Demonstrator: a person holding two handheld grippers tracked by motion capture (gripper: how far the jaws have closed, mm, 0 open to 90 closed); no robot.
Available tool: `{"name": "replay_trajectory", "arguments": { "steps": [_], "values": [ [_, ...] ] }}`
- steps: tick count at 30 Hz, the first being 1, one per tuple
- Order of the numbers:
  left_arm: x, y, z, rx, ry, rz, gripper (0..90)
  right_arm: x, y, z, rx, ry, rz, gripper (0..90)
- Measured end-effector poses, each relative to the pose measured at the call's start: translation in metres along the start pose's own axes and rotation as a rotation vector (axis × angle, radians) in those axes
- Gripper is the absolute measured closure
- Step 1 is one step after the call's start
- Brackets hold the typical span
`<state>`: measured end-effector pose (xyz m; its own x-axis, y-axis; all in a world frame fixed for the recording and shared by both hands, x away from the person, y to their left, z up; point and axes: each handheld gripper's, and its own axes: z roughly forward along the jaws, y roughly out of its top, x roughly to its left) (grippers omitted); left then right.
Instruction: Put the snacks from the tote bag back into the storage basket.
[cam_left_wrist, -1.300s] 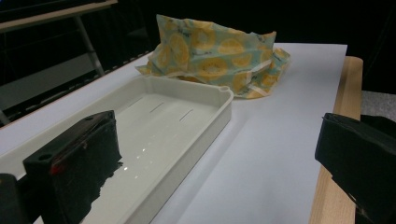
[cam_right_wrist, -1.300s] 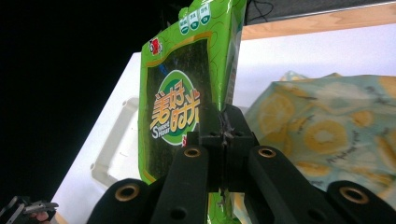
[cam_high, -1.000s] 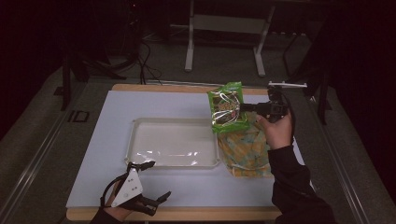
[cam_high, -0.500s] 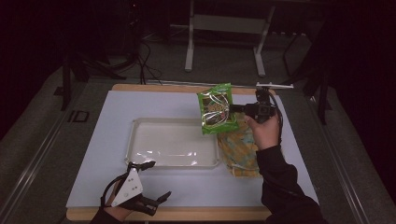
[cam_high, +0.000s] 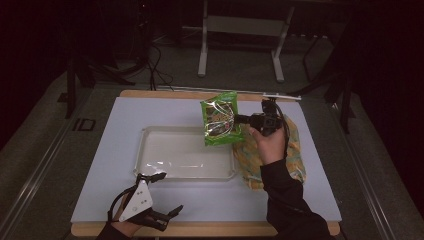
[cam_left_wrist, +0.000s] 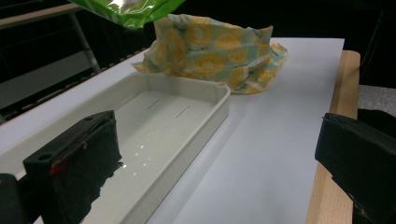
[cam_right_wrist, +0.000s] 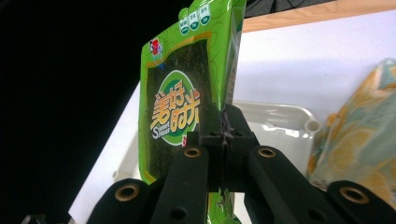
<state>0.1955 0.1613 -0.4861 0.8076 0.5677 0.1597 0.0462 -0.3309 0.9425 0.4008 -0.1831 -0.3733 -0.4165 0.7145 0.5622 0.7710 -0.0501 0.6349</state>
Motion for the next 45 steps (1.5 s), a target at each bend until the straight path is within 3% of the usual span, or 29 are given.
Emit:
{"name": "replay_trajectory", "arguments": {
  "steps": [12, 15, 19, 33, 45],
  "values": [
    [0.0, 0.0, 0.0, -0.004, -0.003, 0.0, 0.4, -0.005, -0.017, 0.02, -0.016, 0.04, 0.057, 88.7],
    [0.001, 0.0, 0.0, -0.003, -0.003, 0.001, 0.4, -0.01, -0.025, 0.027, -0.024, 0.051, 0.093, 88.7],
    [0.0, 0.0, 0.0, -0.001, -0.002, 0.005, 0.4, -0.009, -0.033, 0.034, -0.025, 0.032, 0.085, 88.7],
    [0.0, 0.0, 0.0, -0.002, -0.004, 0.004, 0.4, -0.022, -0.061, 0.052, -0.008, 0.038, 0.156, 88.7],
    [0.0, 0.001, 0.001, 0.0, -0.002, 0.006, 0.4, -0.03, -0.085, 0.058, -0.003, 0.038, 0.188, 88.7]
  ]
}}
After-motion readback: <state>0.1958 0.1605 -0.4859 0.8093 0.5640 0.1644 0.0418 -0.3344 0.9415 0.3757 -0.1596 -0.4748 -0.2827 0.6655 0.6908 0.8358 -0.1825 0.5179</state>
